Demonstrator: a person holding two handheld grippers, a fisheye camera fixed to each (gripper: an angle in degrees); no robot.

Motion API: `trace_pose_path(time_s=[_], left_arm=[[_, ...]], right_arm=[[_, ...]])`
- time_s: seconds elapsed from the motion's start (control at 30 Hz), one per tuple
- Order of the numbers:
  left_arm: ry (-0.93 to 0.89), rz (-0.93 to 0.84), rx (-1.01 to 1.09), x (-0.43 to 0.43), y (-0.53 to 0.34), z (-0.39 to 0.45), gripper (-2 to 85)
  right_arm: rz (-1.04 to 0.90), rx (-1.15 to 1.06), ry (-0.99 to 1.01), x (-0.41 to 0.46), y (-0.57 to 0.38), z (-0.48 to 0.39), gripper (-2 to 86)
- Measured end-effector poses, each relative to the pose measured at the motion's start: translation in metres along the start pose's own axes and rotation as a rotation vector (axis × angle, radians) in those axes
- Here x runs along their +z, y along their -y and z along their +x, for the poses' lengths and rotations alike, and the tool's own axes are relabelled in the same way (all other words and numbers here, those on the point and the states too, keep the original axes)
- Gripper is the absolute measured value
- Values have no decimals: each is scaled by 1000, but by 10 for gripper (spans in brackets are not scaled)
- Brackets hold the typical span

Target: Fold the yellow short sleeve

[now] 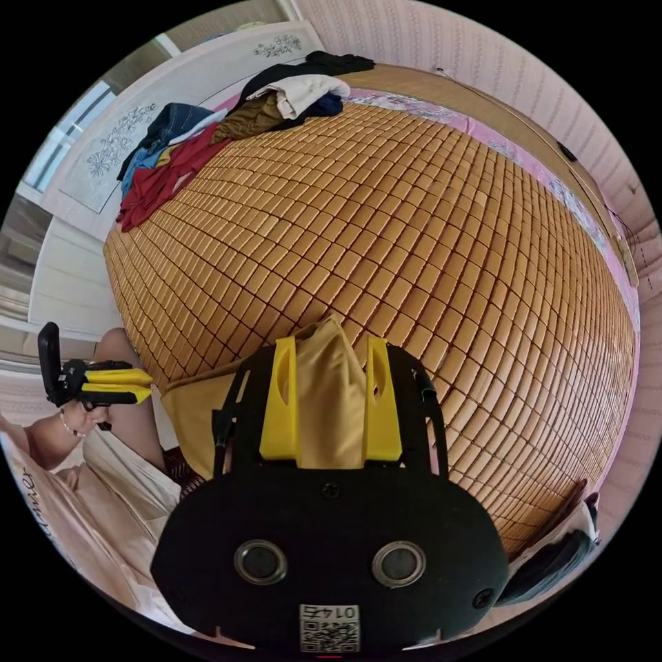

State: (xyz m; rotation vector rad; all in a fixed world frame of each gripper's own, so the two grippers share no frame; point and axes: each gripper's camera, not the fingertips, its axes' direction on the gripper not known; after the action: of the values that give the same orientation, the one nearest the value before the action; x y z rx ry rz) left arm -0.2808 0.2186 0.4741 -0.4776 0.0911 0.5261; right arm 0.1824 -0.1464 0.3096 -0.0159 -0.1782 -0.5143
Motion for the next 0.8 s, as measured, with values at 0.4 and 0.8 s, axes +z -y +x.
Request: trace_pose_path(time_s=[0.4, 0.8], left_arm=[[165, -40, 175, 41, 11, 48, 134], [71, 57, 297, -1, -5, 77, -2]], right_arm=[[-101, -166, -68, 29, 16, -69, 102], [251, -61, 174, -84, -96, -60, 50]])
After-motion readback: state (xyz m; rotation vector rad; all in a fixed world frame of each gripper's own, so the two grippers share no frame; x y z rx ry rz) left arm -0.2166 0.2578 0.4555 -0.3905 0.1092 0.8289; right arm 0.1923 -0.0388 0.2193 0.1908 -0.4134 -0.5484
